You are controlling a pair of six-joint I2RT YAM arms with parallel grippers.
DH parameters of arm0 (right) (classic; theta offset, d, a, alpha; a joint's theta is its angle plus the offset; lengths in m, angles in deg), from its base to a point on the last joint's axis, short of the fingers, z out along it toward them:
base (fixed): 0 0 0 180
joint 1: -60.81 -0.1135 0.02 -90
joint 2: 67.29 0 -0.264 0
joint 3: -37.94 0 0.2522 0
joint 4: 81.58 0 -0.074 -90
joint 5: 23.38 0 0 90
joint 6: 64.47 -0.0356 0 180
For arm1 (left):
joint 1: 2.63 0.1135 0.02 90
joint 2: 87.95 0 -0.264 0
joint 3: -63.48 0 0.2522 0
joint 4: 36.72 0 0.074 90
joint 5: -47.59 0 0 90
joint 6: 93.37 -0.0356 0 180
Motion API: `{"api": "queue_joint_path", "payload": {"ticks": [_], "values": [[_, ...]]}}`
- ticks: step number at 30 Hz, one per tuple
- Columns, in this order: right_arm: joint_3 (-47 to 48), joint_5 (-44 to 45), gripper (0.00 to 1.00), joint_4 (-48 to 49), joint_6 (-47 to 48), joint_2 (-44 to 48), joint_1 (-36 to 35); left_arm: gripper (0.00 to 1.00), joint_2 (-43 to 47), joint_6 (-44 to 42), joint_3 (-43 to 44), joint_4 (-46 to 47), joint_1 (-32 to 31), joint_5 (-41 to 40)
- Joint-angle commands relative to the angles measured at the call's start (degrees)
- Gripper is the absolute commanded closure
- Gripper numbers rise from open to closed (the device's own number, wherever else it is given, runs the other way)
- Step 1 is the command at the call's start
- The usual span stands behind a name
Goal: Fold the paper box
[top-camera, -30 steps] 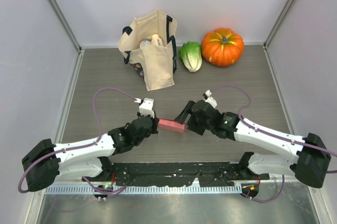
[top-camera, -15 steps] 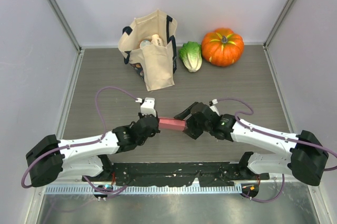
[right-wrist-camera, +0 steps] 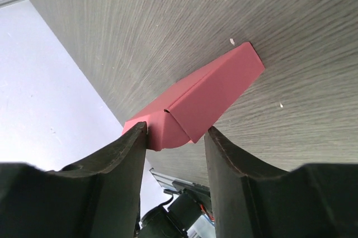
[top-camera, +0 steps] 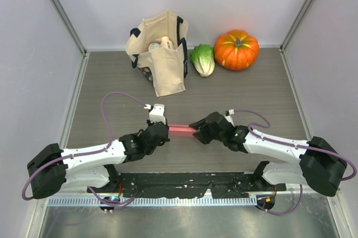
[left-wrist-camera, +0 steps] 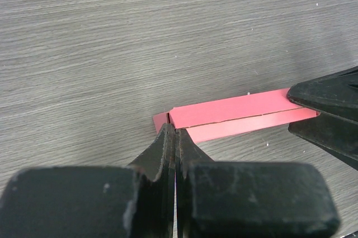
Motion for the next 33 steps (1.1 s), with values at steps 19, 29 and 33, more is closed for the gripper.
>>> {"api": "queue_joint_path", "payload": {"ticks": [19,29,33], "values": [[-10.4,2.3,0.66,20.4,4.5,-5.0,2.9,0.46,8.0,-1.0,1.5,-9.9,0.0,7.5],[-10.3,1.2,0.63,20.9,7.7,-3.0,5.8,0.27,16.5,11.1,1.9,-5.9,20.8,39.0],[-10.2,1.0,0.63,20.9,8.1,-2.8,6.0,0.40,9.0,17.8,0.7,2.7,29.4,51.3]]}}
